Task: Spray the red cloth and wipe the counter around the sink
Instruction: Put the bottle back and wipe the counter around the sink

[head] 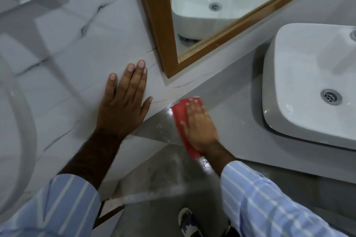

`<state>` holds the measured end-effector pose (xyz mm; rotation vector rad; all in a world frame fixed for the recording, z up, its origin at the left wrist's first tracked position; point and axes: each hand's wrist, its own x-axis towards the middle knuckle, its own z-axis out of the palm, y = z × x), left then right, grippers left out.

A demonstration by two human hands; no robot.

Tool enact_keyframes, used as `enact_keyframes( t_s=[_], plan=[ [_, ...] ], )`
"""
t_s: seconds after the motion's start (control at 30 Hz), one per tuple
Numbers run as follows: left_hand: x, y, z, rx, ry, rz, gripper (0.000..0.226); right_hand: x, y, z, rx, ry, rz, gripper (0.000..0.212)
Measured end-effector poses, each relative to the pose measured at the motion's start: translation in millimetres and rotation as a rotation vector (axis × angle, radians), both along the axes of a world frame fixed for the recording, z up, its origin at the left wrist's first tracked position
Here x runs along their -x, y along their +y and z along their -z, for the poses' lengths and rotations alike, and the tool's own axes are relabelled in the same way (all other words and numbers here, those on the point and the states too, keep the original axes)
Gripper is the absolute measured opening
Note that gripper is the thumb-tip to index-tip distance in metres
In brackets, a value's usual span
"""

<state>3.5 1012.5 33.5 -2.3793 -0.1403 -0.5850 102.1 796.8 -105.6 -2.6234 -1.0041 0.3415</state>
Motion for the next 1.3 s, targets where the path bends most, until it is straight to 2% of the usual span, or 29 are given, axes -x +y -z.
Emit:
enact_keyframes(
  t_s=[0.07, 0.17, 0.27, 0.33, 0.4, 0.53, 0.63, 0.7, 0.77, 0.83, 0.9, 1.0, 1.2, 1.3],
  plan=[
    [0, 2, 2, -0.024, 0.001, 0.008, 0.080, 21, 31, -2, -0.021, 0.005, -0.175, 0.074],
    [-1, 3, 1, -0.035, 0.008, 0.000, 0.079, 42, 45, 7, 0.036, -0.123, -0.453, 0.072],
    [-1, 2, 1, -0.045, 0.003, -0.006, 0.080, 47, 34, 16, 0.056, -0.128, -0.584, 0.073],
    [-1, 1, 0, -0.032, 0.001, 0.002, 0.080, 41, 17, 15, 0.032, -0.098, -0.520, 0.074],
    [0, 0, -2, -0.010, 0.000, 0.009, 0.079, 30, -12, 13, 0.009, -0.043, -0.342, 0.074],
    [-1, -2, -3, -0.006, -0.001, -0.014, 0.079, 16, -71, 13, 0.057, -0.128, 0.016, 0.070],
    [-1, -6, -1, 0.039, 0.001, -0.029, 0.079, 27, -51, 10, 0.090, -0.091, 0.195, 0.070],
    [-1, -6, -1, 0.052, 0.009, -0.029, 0.079, 38, -16, 8, 0.031, -0.019, 0.148, 0.071],
    [0, -5, -2, 0.053, 0.027, -0.030, 0.079, 50, 17, 8, -0.048, 0.021, -0.048, 0.073],
    [2, -3, -2, 0.034, 0.049, -0.037, 0.079, 56, 34, 10, -0.044, -0.013, -0.234, 0.071],
    [1, -3, -3, 0.037, 0.070, -0.033, 0.078, 50, 25, 12, -0.034, -0.047, -0.279, 0.072],
    [3, -3, -5, 0.067, 0.079, -0.038, 0.078, 35, -23, 14, -0.056, -0.031, -0.162, 0.073],
    [2, -6, -7, 0.117, 0.077, -0.030, 0.078, -3, -183, 18, 0.093, -0.146, 0.096, 0.071],
    [2, -8, -5, 0.112, 0.048, -0.036, 0.078, -6, -206, 13, 0.131, -0.139, 0.274, 0.071]
  ],
)
